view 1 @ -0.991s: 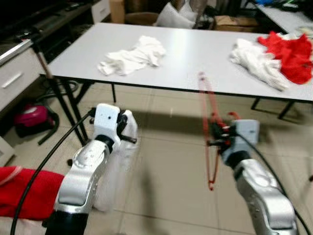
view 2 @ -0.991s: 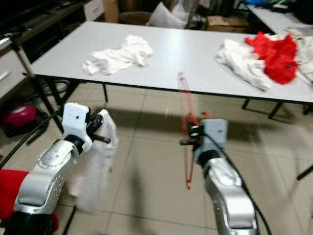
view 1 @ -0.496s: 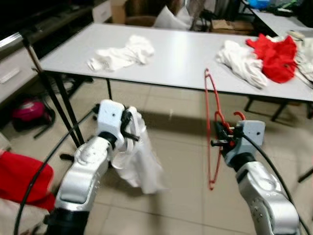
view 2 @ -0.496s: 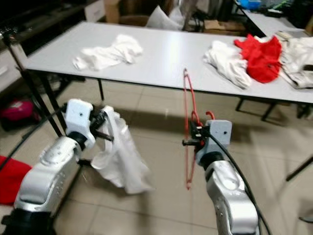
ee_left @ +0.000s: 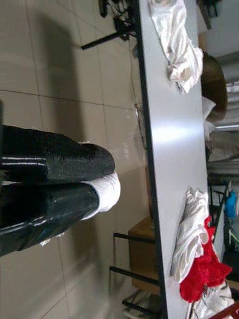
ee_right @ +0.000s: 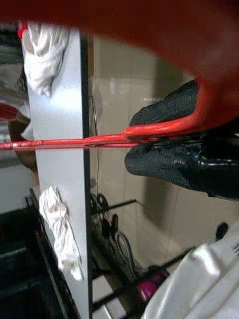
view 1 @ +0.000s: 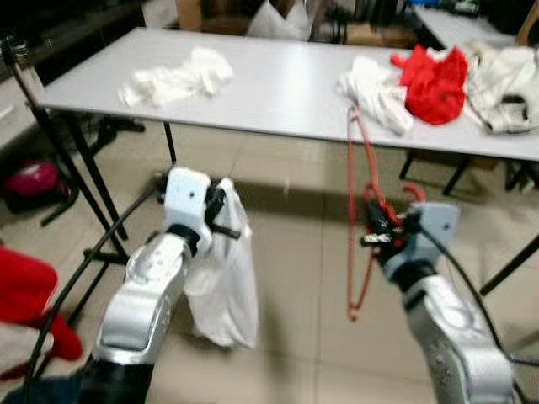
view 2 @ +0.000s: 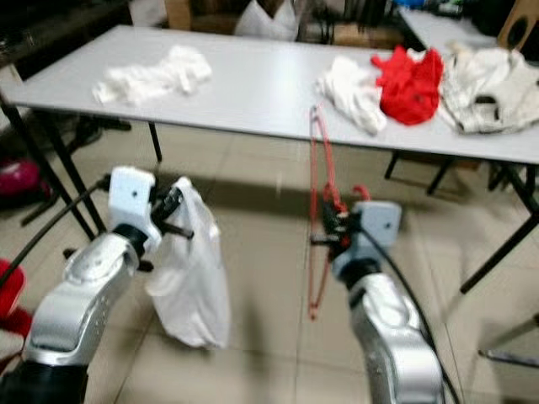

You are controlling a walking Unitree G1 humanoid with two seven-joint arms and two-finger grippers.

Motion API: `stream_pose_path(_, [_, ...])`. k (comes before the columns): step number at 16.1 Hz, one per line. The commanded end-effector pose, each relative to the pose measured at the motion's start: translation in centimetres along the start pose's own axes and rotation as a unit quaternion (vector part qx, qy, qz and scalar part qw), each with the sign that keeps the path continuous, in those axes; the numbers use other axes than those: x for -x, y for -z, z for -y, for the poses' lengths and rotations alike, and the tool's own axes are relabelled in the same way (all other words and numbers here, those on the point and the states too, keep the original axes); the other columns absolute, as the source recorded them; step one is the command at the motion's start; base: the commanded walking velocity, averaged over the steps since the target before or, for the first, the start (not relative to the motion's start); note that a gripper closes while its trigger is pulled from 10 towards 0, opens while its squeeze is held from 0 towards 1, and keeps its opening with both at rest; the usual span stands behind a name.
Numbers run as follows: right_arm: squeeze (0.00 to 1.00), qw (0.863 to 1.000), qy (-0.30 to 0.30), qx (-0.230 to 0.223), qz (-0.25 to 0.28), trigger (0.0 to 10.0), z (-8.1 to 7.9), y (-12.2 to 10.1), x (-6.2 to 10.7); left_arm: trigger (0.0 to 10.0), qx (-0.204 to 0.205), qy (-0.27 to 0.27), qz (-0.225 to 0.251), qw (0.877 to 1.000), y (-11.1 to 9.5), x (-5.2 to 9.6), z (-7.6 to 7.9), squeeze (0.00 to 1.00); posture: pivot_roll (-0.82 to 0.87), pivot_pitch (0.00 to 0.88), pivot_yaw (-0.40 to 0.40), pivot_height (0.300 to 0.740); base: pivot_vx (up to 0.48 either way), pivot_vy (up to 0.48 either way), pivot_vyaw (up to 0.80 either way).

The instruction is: Hang hanger

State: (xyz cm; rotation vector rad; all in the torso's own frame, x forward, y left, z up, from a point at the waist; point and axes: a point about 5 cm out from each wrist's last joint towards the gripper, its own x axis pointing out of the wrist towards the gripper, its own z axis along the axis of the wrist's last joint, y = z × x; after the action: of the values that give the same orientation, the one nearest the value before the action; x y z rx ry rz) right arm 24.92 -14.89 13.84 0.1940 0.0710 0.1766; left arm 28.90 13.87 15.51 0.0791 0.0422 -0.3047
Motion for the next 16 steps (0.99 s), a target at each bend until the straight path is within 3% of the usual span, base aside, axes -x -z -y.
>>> stream_pose_path(1, [0.0, 1.0, 0.002, 0.005, 0.002, 10.0, 0.1, -0.1, 0.2, 10.0, -0.003, -0.003, 0.015, 1.0, -0.6, 0.2, -0.1, 0.0, -0.12, 0.045, 0.007, 0.74, 0.0, 0.0, 0.0])
stream_pose_path(8, [0.0, 0.999, 0.043, -0.006, -0.001, 10.0, 1.3, -0.2, 0.1, 10.0, 0.0, 0.015, 0.013, 1.0, -0.6, 0.3, 0.3, 0.0, -0.12, 0.049, 0.012, 0.74, 0.0, 0.0, -0.52])
stream_pose_path(14, [0.0, 0.999, 0.039, 0.007, 0.01, 10.0, 1.1, -0.5, 0.1, 10.0, 0.004, 0.026, 0.012, 1.0, -0.5, 0.3, 0.6, 0.0, -0.12, 0.048, 0.014, 0.74, 0.166, 0.0, 0.0])
stream_pose_path(16, [0.0, 0.999, 0.047, 0.011, 0.011, 10.0, 1.4, -0.5, 0.1, 10.0, 0.006, 0.03, 0.012, 0.999, -0.5, 0.1, 0.7, 0.0, -0.13, 0.045, 0.016, 0.74, 0.268, 0.0, -0.68])
